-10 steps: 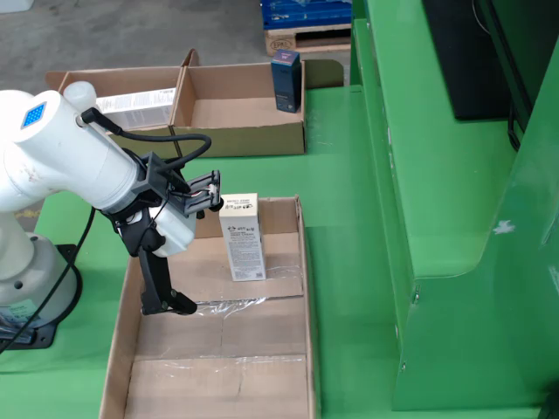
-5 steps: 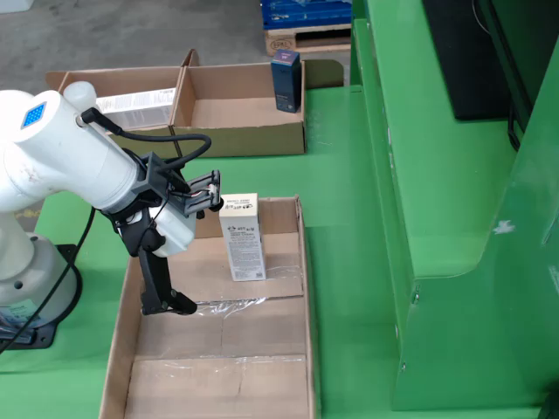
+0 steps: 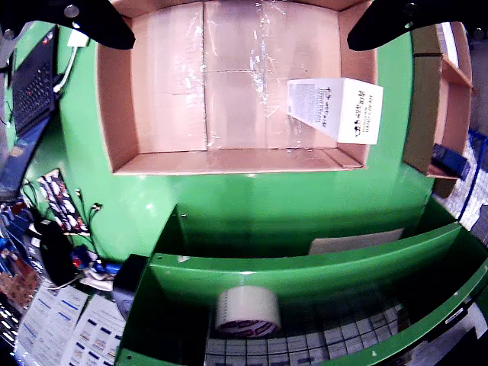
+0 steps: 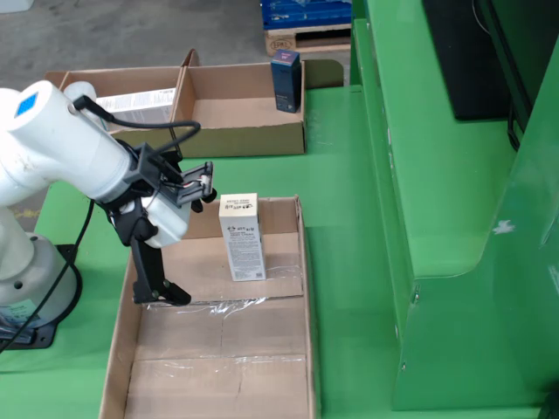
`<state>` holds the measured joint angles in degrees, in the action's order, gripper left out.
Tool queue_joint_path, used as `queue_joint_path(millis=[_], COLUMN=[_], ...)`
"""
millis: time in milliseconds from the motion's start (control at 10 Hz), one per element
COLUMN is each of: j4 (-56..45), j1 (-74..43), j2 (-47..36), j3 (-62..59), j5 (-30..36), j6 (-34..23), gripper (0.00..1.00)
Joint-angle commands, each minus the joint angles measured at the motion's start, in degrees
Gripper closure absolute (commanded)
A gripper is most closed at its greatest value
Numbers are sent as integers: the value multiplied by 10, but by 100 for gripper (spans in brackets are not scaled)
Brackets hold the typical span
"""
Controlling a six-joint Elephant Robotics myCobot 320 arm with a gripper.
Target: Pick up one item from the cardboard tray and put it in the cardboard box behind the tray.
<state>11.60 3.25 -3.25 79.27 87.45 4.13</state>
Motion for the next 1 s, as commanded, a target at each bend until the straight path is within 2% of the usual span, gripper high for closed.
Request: queue_joint_path(millis=[0, 200, 300, 900], j4=[8, -2, -21, -21], j1=[39, 57, 104, 122], j2=[-45, -53, -79, -98], j3=[13, 16, 31, 48], j5=[-19, -29, -52, -57], j6=[30, 47, 82, 85], gripper=[0, 0, 0, 0])
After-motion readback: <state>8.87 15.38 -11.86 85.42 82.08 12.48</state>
